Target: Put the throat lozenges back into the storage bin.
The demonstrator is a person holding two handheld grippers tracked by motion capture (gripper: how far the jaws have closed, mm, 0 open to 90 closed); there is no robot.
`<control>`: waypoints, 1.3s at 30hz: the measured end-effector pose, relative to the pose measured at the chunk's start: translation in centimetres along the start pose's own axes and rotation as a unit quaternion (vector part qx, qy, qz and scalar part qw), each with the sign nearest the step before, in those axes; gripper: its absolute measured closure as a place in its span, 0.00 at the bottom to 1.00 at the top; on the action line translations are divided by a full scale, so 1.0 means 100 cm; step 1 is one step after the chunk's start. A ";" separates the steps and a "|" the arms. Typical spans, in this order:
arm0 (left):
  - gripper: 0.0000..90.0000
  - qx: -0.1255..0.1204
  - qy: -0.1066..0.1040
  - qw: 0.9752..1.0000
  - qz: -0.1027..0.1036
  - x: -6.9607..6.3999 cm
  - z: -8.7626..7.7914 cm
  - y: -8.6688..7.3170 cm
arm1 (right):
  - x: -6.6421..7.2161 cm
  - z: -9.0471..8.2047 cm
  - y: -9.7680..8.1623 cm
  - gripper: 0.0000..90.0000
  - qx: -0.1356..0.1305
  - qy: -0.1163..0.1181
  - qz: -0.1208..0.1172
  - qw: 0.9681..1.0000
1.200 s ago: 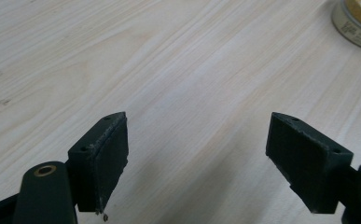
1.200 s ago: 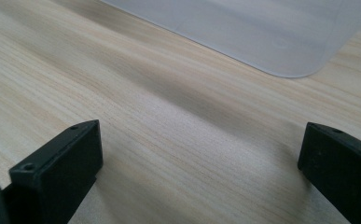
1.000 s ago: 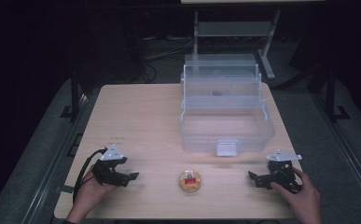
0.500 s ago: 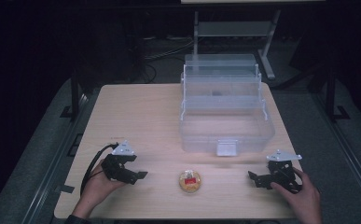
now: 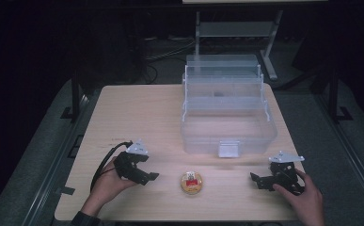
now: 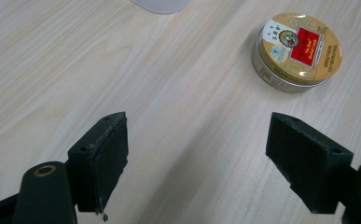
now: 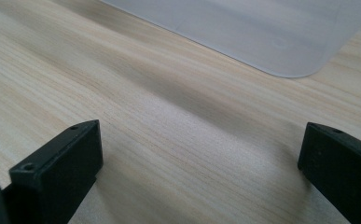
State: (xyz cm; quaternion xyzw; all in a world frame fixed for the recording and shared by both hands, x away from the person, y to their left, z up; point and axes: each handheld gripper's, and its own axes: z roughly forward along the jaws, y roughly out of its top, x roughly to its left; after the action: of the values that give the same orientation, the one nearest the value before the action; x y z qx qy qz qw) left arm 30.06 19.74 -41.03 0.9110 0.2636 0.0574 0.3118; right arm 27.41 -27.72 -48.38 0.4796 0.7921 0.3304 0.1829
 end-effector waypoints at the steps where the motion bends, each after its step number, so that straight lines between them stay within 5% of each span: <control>1: 0.23 0.000 0.000 1.000 0.000 0.000 0.000 0.000 | 0.000 0.000 0.000 0.00 0.000 0.000 0.000 1.000; 25: 0.22 0.022 -0.034 0.998 0.042 -0.017 0.016 0.034 | 0.000 0.000 0.000 0.00 0.000 0.000 0.000 1.000; 39: 0.20 0.040 -0.053 0.995 0.075 -0.027 0.026 0.051 | 0.000 0.000 0.000 0.00 0.000 0.000 0.000 1.000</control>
State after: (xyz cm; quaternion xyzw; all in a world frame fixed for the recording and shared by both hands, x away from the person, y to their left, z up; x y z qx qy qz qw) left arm 30.74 13.53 -39.93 0.9418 0.1795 0.0217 0.2833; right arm 27.41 -27.72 -48.38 0.4795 0.7921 0.3304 0.1830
